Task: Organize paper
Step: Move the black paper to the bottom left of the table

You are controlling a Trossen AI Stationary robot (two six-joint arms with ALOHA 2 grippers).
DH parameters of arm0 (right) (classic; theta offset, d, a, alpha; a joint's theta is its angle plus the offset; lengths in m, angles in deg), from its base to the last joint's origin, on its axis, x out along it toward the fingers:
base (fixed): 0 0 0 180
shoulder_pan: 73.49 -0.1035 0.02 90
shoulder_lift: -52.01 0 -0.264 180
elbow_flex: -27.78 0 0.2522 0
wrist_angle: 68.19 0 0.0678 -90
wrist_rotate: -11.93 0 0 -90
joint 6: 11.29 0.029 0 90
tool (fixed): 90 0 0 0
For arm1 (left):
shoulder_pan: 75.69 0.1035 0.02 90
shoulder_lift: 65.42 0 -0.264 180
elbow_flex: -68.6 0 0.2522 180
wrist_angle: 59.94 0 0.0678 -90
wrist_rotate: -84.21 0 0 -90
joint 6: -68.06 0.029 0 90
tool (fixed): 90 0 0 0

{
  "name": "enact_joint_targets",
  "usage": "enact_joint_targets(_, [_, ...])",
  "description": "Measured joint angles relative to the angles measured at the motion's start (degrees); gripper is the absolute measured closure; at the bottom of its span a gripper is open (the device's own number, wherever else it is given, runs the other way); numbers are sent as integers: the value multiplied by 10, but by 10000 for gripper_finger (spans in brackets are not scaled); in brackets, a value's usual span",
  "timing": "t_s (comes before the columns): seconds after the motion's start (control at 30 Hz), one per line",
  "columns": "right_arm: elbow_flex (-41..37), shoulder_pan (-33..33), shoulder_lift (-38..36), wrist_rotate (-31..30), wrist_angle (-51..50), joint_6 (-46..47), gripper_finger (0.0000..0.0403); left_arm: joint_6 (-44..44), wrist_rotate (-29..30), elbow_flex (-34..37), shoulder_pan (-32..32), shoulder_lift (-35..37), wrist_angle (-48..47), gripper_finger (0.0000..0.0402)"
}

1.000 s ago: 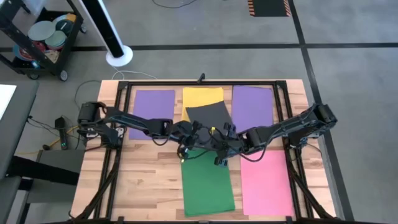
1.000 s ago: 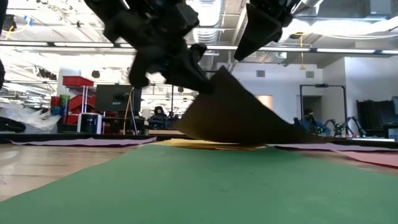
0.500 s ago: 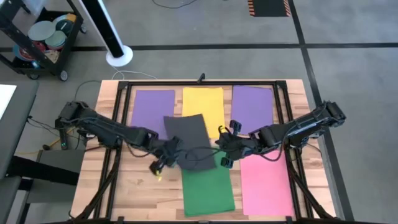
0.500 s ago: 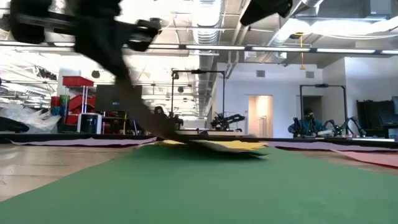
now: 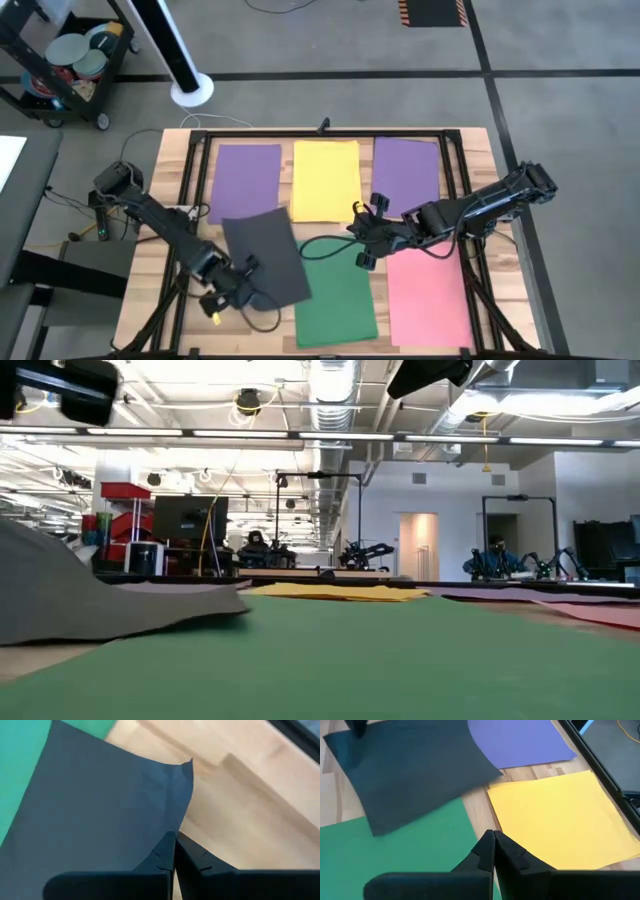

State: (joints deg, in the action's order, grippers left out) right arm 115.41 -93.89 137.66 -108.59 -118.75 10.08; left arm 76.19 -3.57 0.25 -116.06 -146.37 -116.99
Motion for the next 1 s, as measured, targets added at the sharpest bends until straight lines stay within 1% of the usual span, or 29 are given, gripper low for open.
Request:
enact_joint_targets(0.2, [0, 0, 0, 0, 0, 16, 403, -25, -9, 0, -67, 0, -14, 401])
enact_joint_targets(0.47, [0, -4, 0, 0, 0, 51, 403, -59, -3, 0, -146, -1, -35, 401])
enact_joint_targets(0.6, [0, -9, 0, 0, 0, 59, 403, -79, -3, 0, -183, -16, -42, 401])
enact_joint_targets(0.73, [0, -12, 0, 1, 0, 78, 403, -69, -8, -1, -217, -41, -41, 401])
enact_joint_targets(0.9, [0, -18, 0, 2, 0, 93, 403, -57, -6, -1, -235, -66, -27, 401])
enact_joint_targets(1.0, [0, -20, 0, 1, -1, 103, 403, -31, -5, -1, -246, -74, -20, 401])
